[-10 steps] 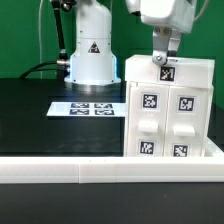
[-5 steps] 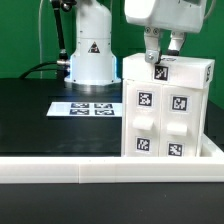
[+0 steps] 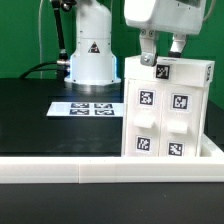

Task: Assemble cabinet

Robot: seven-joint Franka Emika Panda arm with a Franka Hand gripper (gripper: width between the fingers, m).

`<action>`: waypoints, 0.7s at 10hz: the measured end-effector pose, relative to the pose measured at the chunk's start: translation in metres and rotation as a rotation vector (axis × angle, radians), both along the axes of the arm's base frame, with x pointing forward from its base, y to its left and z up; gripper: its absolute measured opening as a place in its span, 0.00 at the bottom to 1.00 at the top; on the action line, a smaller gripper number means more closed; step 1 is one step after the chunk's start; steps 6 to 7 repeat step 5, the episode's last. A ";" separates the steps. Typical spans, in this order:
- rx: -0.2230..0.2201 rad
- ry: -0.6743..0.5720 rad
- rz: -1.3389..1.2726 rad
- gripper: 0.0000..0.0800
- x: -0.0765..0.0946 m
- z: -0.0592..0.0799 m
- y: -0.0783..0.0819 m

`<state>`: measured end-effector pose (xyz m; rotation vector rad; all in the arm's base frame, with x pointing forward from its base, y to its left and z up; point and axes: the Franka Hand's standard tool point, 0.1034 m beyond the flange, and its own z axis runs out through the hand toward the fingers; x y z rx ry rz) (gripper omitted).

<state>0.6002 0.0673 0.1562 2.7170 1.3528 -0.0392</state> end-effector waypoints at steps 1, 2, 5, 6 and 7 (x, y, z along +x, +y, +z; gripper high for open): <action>0.000 0.000 0.000 1.00 0.000 0.000 0.000; 0.000 0.001 0.000 1.00 0.000 0.000 0.000; 0.000 0.001 0.000 1.00 0.000 -0.001 0.000; 0.000 0.001 0.000 1.00 0.000 -0.001 0.000; 0.000 0.001 0.000 1.00 0.000 -0.001 0.000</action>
Offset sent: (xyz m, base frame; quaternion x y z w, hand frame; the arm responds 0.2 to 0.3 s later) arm 0.0000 0.0000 0.0000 0.0000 0.0000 0.0000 1.0000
